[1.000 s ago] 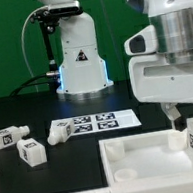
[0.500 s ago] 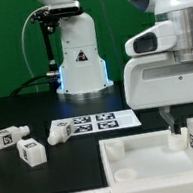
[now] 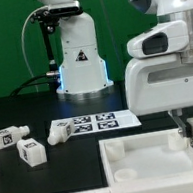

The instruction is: Assemble square table

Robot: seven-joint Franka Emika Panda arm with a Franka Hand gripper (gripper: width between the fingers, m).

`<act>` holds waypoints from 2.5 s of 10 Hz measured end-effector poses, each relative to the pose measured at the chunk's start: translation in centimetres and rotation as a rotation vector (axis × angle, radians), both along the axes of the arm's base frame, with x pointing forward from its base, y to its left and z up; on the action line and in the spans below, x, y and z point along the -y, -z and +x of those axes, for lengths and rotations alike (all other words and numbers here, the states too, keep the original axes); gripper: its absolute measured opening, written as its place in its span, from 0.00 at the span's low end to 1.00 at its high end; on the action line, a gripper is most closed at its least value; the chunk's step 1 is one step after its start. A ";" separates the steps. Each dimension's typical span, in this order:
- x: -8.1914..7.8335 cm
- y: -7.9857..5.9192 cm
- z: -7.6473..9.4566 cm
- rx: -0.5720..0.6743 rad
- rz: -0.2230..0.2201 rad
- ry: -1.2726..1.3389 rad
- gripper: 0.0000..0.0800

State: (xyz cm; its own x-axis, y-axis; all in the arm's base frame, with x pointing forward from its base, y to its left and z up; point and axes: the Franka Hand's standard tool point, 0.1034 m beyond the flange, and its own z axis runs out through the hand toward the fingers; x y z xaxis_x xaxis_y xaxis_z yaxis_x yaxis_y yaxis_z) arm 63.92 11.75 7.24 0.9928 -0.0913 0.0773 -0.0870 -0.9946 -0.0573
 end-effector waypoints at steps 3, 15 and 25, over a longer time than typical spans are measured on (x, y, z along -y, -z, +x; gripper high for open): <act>0.4 0.0 0.0 -0.014 0.012 0.345 0.36; 0.7 0.1 -0.1 -0.096 0.146 1.134 0.64; 0.9 -0.1 0.4 0.010 -0.004 0.078 0.81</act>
Offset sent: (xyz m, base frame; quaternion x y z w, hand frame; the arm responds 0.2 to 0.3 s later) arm -0.0058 -0.0065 0.0035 -0.0565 -0.0002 0.3135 0.9479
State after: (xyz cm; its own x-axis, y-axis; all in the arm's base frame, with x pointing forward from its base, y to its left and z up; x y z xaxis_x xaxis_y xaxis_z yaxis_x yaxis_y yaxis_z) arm 64.30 10.87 7.29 0.9818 -0.1683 0.0879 -0.1639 -0.9850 -0.0547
